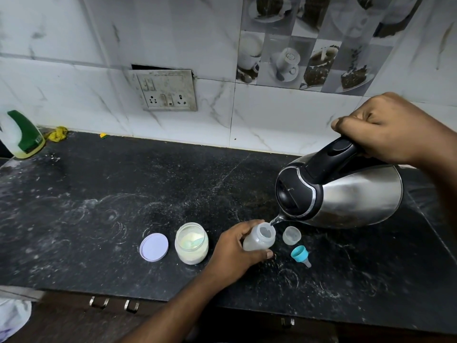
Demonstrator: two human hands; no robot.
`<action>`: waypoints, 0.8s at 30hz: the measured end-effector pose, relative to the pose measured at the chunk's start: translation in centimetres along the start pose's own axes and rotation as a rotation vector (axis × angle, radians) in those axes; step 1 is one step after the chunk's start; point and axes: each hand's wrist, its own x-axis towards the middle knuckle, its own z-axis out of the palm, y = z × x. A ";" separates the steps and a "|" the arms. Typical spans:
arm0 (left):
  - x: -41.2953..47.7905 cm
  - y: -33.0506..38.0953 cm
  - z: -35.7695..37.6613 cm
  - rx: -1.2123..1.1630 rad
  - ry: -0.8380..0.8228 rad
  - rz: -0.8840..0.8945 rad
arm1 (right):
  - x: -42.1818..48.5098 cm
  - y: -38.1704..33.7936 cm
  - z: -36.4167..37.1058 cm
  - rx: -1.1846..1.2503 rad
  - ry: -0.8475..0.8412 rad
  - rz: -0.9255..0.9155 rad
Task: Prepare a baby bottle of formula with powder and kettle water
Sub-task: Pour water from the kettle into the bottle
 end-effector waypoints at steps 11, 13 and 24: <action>-0.2 -0.5 0.2 -0.030 0.006 -0.019 | -0.2 -0.4 0.1 -0.025 -0.009 -0.001; -0.2 -0.6 0.2 -0.029 0.009 -0.017 | -0.3 -0.4 0.2 -0.026 -0.011 -0.002; -0.5 -0.8 0.4 -0.026 0.016 -0.023 | -0.5 -0.1 0.6 -0.028 -0.010 -0.025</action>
